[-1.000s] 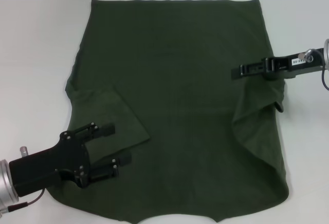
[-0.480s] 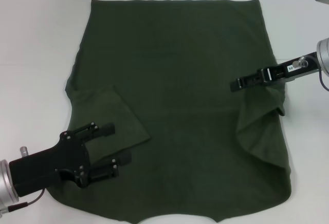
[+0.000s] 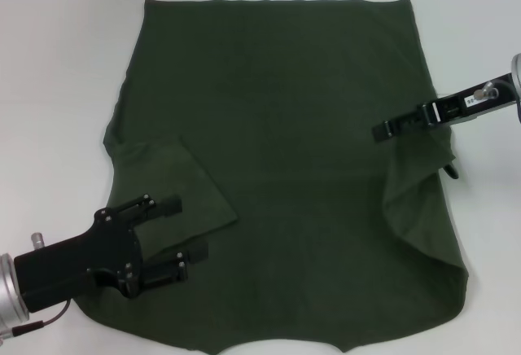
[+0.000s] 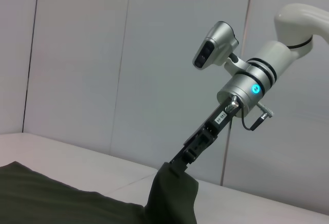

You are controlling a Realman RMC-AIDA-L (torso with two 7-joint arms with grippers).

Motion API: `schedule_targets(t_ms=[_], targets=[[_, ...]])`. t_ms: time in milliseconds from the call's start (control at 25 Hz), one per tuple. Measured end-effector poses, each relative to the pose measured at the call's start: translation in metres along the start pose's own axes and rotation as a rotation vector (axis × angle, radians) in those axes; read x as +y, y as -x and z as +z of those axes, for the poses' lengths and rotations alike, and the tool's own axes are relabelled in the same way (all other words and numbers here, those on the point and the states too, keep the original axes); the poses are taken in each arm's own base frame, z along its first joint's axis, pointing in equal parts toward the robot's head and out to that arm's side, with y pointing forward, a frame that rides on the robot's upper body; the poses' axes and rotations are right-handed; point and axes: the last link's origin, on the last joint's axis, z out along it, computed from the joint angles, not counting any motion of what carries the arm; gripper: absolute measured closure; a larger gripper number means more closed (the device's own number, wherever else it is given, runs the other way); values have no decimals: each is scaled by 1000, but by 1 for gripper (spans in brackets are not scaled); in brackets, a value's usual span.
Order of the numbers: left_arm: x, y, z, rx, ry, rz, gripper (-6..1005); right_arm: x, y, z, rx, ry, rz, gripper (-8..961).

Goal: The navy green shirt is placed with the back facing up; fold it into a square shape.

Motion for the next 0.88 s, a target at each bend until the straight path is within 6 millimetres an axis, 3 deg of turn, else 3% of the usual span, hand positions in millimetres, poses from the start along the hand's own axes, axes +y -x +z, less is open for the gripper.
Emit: schedule_targets(t_ms=[480,880], targets=[[0,0,0,0,0,2,194,-15,6,-27,-71,-18,80,83],[0,-2,2,4,8,5,195,-16,3,-21,-17,-63,89,84]])
